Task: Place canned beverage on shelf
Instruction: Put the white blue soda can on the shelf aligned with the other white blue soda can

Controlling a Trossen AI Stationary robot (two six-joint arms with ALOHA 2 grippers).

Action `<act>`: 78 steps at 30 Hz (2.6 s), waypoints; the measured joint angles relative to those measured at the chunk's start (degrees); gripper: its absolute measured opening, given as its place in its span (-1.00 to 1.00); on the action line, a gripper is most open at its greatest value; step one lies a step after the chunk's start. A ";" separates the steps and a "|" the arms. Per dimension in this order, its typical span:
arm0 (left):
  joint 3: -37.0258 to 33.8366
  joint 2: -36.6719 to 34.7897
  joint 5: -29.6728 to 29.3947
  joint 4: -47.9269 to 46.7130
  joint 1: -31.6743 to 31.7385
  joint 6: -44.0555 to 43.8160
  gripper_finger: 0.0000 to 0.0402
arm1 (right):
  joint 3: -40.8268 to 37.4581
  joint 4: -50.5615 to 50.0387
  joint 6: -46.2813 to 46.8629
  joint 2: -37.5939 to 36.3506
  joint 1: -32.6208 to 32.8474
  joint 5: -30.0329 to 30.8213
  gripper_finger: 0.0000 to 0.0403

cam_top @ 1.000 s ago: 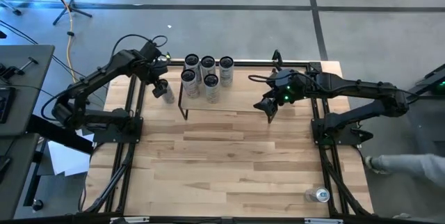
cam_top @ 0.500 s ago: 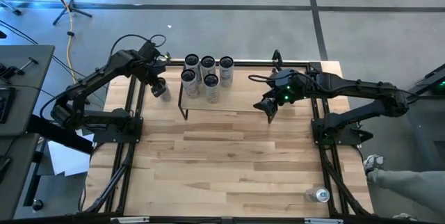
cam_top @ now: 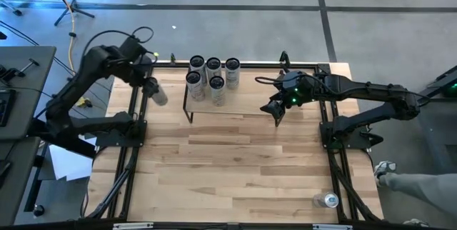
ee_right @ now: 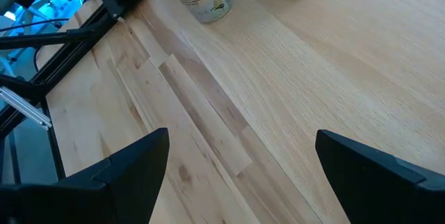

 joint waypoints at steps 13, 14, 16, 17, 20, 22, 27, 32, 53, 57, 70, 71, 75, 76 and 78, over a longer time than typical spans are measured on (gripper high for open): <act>6.91 -7.45 14.44 -5.10 -16.77 -26.52 -0.04 | 0.00 -0.10 -0.84 0.00 -0.01 1.22 0.73; 6.95 -7.82 14.88 -4.99 -18.41 -28.48 -0.04 | 0.00 -0.11 -1.28 0.00 -0.01 1.45 0.73; 6.95 -8.52 16.54 -4.70 -21.50 -32.57 -0.04 | 0.00 -0.13 -1.58 0.00 0.01 1.81 0.73; 6.95 -8.78 17.70 -3.98 -23.05 -34.81 -0.04 | 0.00 -0.13 -1.73 0.00 0.01 2.12 0.73; 6.95 -9.16 21.31 1.76 -27.75 -41.31 -0.04 | 0.00 -0.17 -1.94 0.00 -0.01 2.69 0.73; 6.95 -9.02 21.82 7.96 -31.01 -46.05 -0.04 | 0.00 -0.21 -2.23 -0.04 0.00 2.81 0.73; 6.95 -5.36 21.20 28.59 -39.08 -54.46 -0.04 | 0.00 -0.37 -3.73 -0.56 0.01 2.84 0.73; 7.00 -0.11 19.93 49.55 -45.57 -58.20 -0.04 | 0.00 -0.80 -4.54 -3.03 0.00 3.00 0.73; 44.87 32.97 -9.56 27.96 -47.21 -29.88 -0.04 | 0.00 -7.21 -2.99 -9.84 -0.01 9.91 0.73; 47.64 37.20 -14.48 23.96 -45.35 -29.55 -0.04 | 0.00 -7.21 -2.99 -9.81 -0.01 10.34 0.73; 48.36 43.80 -14.46 18.30 -42.98 -28.95 -0.04 | 0.00 -7.19 -1.38 -9.79 -0.01 10.64 0.73; 48.40 43.98 -14.59 17.59 -42.86 -28.94 -0.04 | 0.00 -7.19 -1.29 -9.79 -0.01 10.88 0.73; 48.39 44.19 -14.31 14.96 -41.68 -28.76 -0.04 | 0.00 -7.17 -1.29 -9.77 -0.01 11.15 0.73; 48.40 44.10 -14.33 14.55 -41.41 -28.36 -0.04 | 0.00 -7.14 -1.27 -9.77 -0.01 11.15 0.73; 48.40 44.13 -13.95 14.35 -41.09 -27.53 -0.04 | 0.00 -6.96 -1.28 -9.75 -0.01 11.15 0.73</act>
